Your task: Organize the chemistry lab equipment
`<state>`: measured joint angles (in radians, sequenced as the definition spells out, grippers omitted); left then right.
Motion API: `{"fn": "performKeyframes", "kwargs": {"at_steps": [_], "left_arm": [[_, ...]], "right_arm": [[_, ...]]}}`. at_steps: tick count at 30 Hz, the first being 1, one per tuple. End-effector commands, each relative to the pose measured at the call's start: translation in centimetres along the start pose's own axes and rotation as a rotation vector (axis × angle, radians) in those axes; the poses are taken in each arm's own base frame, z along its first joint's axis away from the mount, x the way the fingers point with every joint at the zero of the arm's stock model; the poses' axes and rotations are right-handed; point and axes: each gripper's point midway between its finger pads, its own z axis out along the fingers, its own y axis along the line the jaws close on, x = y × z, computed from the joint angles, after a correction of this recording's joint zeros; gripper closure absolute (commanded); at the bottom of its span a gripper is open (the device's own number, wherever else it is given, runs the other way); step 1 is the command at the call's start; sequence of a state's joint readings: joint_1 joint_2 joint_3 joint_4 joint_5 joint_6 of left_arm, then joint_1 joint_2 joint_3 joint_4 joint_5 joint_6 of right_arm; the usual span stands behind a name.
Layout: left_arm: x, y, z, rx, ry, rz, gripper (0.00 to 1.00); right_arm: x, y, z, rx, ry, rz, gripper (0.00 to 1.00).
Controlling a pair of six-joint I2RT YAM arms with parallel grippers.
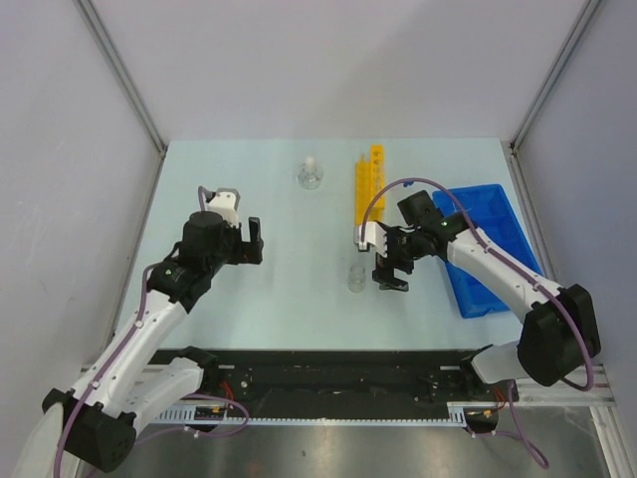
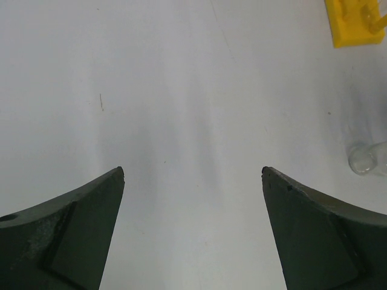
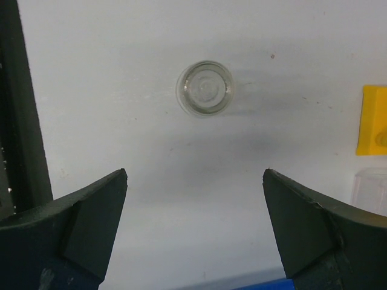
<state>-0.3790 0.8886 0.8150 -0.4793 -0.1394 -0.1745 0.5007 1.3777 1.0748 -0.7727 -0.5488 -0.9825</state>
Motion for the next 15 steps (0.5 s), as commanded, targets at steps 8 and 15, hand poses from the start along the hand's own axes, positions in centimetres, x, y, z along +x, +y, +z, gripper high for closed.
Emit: {"fn": "performKeyframes", "kwargs": {"at_steps": [8, 15], "left_arm": [[-2.7, 2.1, -1.6, -0.098, -0.138, 0.020, 0.00], [-2.7, 2.4, -1.8, -0.111, -0.146, 0.021, 0.00]], "right_arm": [[-1.1, -1.5, 4.7, -0.008, 0.055, 0.002, 0.00], [-1.3, -2.4, 7.7, -0.003, 0.119, 0.039, 0.00]]}}
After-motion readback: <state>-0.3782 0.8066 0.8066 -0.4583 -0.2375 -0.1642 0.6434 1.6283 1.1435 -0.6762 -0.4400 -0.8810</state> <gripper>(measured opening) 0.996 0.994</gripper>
